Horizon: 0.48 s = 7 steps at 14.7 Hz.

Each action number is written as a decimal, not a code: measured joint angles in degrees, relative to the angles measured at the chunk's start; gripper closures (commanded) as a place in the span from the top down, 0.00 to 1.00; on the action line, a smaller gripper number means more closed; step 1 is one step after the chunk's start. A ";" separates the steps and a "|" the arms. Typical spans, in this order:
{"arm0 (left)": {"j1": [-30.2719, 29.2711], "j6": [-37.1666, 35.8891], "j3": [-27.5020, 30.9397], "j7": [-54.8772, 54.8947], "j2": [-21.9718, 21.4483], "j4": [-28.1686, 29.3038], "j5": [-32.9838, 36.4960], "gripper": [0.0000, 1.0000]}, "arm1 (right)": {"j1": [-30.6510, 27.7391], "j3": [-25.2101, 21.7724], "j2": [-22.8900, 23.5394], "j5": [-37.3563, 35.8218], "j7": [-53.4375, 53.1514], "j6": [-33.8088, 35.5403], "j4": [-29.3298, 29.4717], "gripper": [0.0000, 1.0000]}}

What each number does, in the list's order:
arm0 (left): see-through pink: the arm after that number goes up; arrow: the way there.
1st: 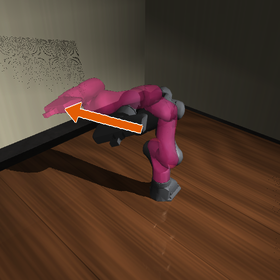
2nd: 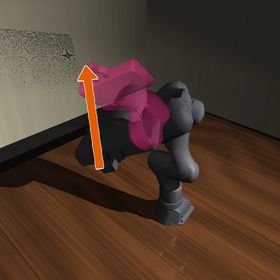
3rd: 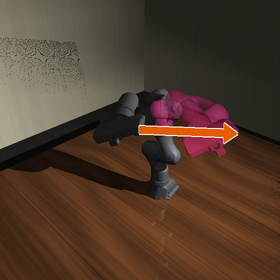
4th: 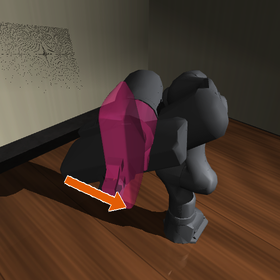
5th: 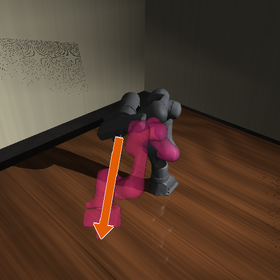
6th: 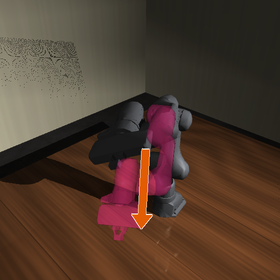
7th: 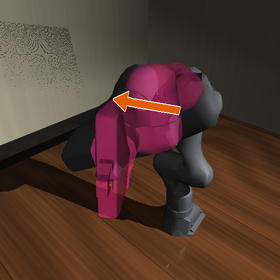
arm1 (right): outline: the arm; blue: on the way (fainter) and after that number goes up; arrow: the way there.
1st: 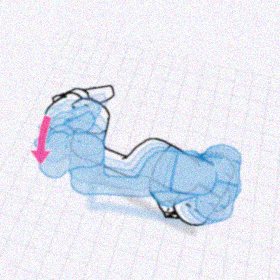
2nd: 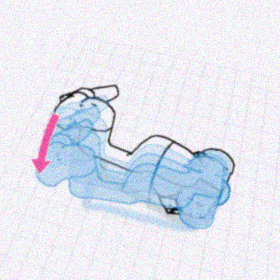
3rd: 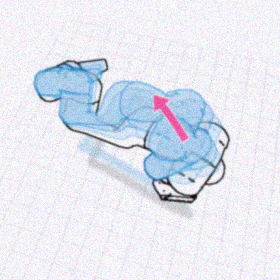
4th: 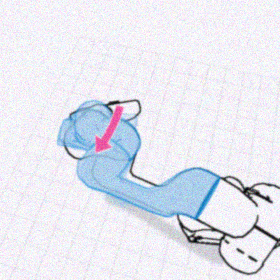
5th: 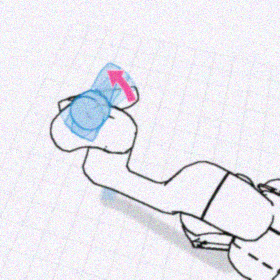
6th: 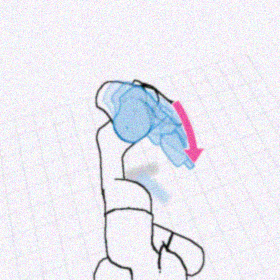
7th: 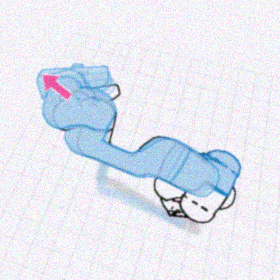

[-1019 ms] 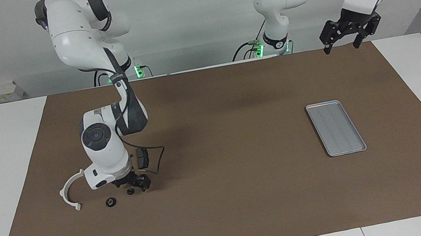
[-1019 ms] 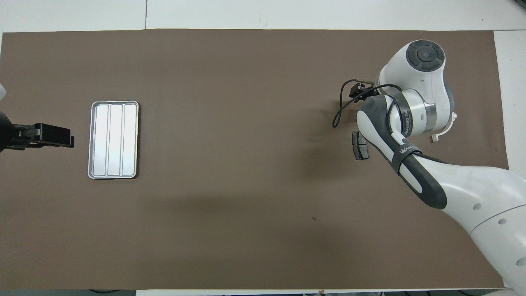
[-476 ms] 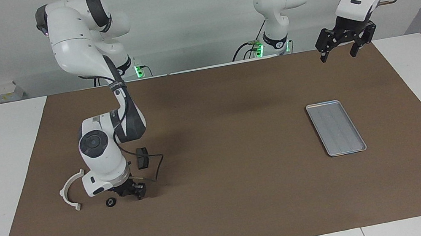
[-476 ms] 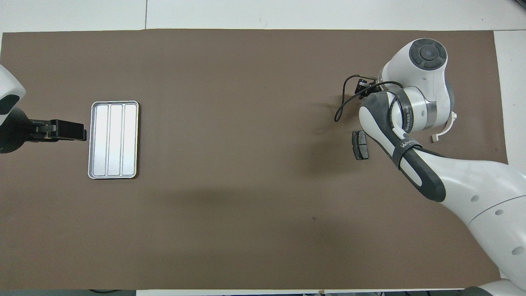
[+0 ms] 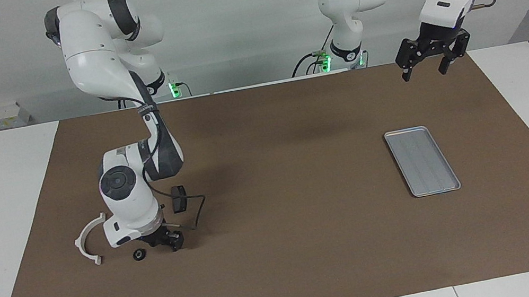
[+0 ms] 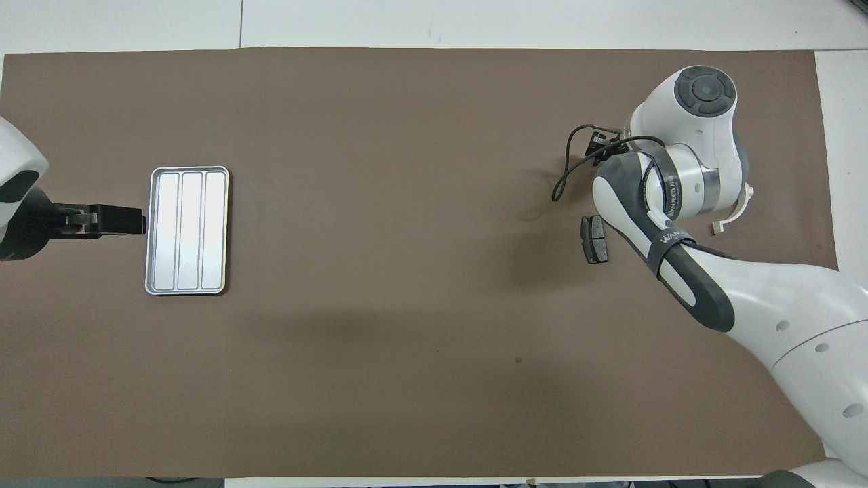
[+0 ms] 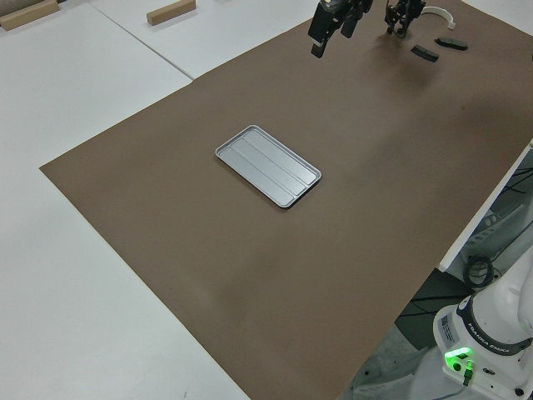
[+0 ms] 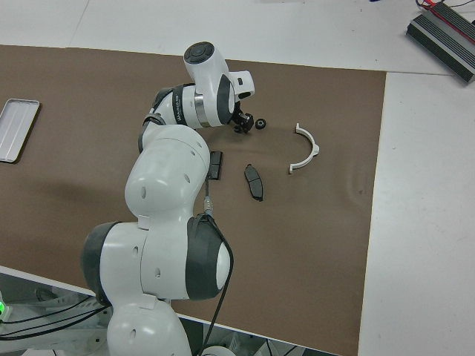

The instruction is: Pick bearing gear from pile to tray

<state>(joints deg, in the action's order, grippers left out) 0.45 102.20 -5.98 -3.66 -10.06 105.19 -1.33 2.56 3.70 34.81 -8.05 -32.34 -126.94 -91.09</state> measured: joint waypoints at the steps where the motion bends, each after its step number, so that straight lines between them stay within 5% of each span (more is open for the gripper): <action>1: 0.00 0.01 0.00 0.00 0.00 0.00 0.00 1.00 | 0.01 0.10 -0.02 0.08 -0.03 0.00 0.04 0.50; 4: 0.00 0.05 -0.01 -0.02 0.00 0.00 0.00 1.00 | 0.02 0.16 -0.15 0.05 -0.10 0.25 0.05 0.27; 6: 0.00 0.18 -0.01 -0.05 0.00 0.00 0.00 1.00 | -0.09 0.04 -0.43 0.06 -0.10 0.81 0.04 0.00; 7: 0.00 0.28 -0.01 -0.06 0.00 0.00 0.00 1.00 | -0.08 0.06 -0.43 0.06 -0.10 0.81 0.02 0.00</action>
<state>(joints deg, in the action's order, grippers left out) 0.45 102.48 -5.98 -3.72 -10.06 105.19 -1.33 2.48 3.76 34.38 -7.99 -32.45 -126.13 -91.07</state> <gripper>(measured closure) 0.000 0.692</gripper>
